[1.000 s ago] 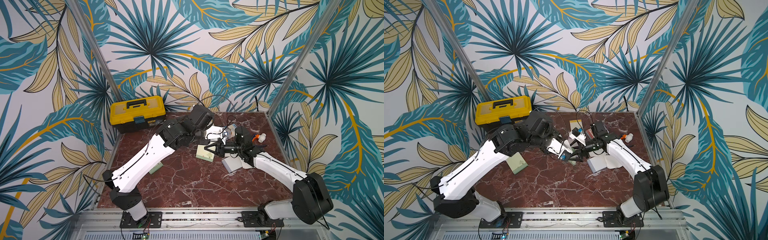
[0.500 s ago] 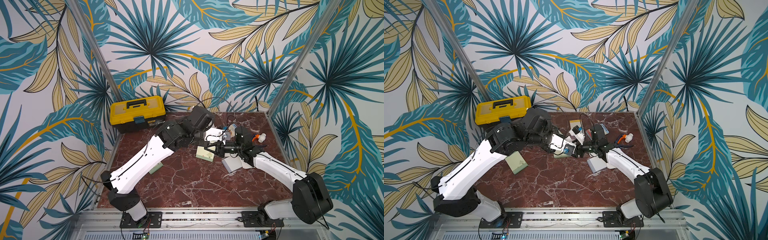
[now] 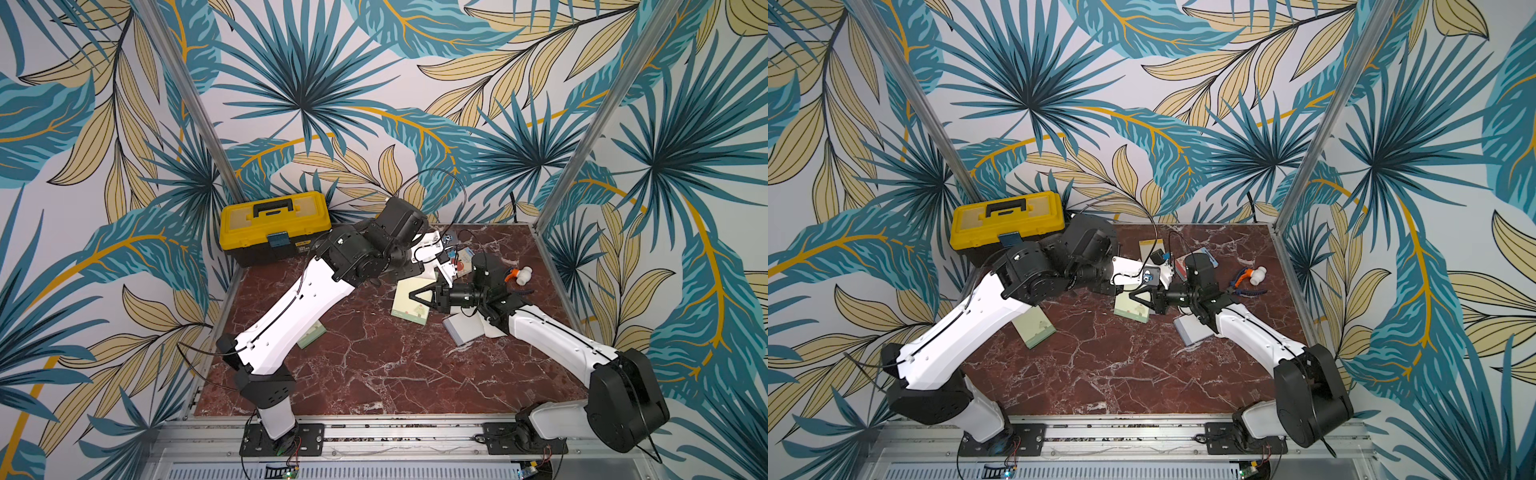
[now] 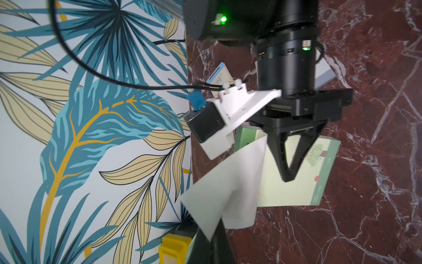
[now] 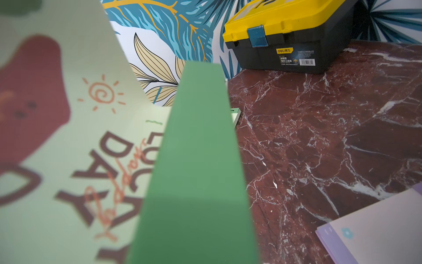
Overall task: Tear off pages from different memo pads
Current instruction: Tear off the paper from the memo pad.
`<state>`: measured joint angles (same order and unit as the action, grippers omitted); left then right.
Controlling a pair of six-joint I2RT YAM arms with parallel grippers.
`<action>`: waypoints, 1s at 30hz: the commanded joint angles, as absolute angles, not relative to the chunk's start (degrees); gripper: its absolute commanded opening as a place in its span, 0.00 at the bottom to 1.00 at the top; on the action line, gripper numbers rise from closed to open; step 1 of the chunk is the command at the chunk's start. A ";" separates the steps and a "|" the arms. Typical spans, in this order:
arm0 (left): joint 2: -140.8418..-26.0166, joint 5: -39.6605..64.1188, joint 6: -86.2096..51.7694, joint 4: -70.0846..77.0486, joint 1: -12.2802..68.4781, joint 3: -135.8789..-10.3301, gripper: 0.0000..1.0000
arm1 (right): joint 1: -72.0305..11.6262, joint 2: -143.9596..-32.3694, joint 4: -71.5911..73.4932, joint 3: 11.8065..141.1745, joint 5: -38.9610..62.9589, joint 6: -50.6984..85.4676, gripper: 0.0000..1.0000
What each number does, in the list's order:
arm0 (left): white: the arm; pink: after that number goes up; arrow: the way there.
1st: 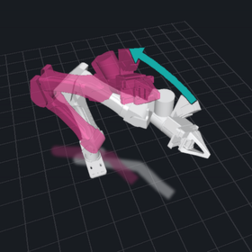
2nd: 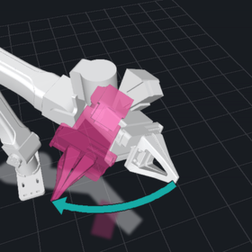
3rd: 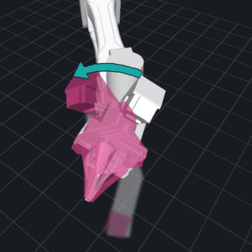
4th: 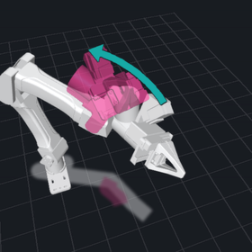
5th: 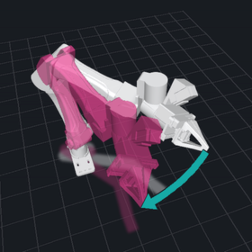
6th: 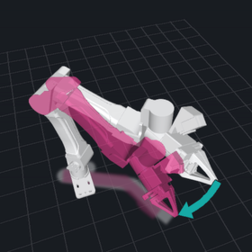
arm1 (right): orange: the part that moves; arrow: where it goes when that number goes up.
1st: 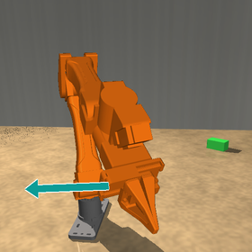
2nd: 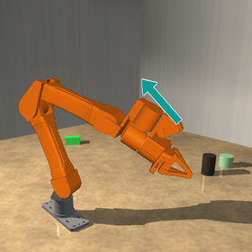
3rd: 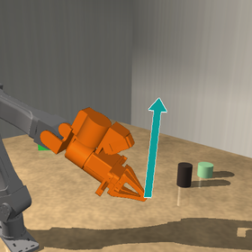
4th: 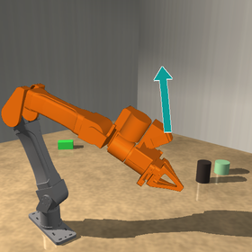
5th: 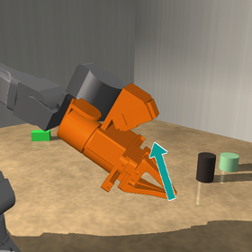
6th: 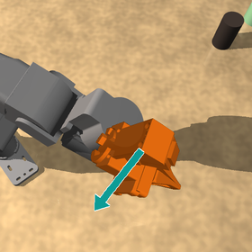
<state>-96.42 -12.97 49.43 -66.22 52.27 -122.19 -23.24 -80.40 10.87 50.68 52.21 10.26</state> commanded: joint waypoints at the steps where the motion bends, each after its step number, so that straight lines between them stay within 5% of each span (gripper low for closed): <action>1: -99.22 -13.31 34.97 -71.15 50.50 -127.68 0.00 | -23.29 -78.20 12.92 50.80 55.11 16.62 0.00; 20: -96.13 2.64 -8.67 -63.80 46.46 -119.47 0.00 | -23.63 -75.32 23.68 48.74 46.57 35.68 0.00; 23: -94.61 2.87 -14.09 -66.02 42.74 -117.36 0.00 | -22.68 -74.86 27.16 47.14 44.20 38.34 0.00; 30: -76.75 8.73 -24.17 -46.99 23.56 -88.76 0.00 | -15.27 -68.87 32.66 39.50 40.79 42.48 0.00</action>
<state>-81.54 6.72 -18.92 -54.92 27.77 -92.51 -16.69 -71.53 27.57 40.01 42.70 40.64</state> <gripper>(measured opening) 0.042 0.166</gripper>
